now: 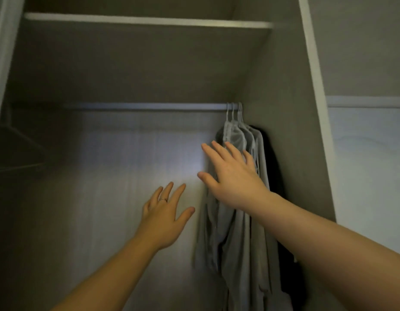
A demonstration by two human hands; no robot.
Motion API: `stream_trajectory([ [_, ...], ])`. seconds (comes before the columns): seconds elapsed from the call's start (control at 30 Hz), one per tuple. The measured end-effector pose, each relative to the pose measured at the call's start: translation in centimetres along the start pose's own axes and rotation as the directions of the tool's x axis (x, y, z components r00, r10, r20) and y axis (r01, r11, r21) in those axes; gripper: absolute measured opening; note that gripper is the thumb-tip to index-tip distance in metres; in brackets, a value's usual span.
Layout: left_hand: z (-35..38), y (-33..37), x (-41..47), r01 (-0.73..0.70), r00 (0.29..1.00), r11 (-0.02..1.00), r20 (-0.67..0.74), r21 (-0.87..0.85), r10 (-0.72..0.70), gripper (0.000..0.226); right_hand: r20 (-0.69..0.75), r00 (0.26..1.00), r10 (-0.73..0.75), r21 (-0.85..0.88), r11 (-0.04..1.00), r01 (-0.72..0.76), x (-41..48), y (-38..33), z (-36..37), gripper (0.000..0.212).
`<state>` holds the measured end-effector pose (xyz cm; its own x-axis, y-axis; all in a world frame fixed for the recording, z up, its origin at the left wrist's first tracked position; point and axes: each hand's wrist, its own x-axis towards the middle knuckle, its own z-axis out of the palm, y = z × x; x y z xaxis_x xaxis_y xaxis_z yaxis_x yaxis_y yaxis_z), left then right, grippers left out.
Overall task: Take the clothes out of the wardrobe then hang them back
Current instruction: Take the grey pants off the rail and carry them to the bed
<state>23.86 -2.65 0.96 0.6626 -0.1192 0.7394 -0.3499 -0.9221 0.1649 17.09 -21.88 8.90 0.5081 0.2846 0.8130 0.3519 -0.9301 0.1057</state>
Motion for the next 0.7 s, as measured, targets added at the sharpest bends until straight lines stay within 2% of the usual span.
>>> stream_trajectory([
  [0.3,2.0,2.3,10.3,-0.087,0.996,0.975,0.001,-0.202,0.089,0.067,-0.043,0.991,0.123,-0.272,0.953,-0.13,9.2,4.0,-1.3,0.06],
  [0.47,3.1,4.7,14.1,-0.214,0.976,0.914,-0.042,-0.345,0.213,0.069,0.041,0.947,0.319,-0.317,0.903,-0.291,11.8,4.8,-2.1,0.049],
  [0.6,4.0,5.4,15.6,-0.332,0.942,0.845,-0.104,-0.42,0.318,0.067,0.062,0.915,0.398,-0.32,0.876,-0.36,13.7,5.1,-1.3,0.038],
  [0.7,4.7,5.5,15.9,-0.379,0.921,0.814,-0.1,-0.44,0.376,0.071,0.085,0.899,0.43,-0.302,0.871,-0.388,15.2,5.4,-1.1,0.024],
])
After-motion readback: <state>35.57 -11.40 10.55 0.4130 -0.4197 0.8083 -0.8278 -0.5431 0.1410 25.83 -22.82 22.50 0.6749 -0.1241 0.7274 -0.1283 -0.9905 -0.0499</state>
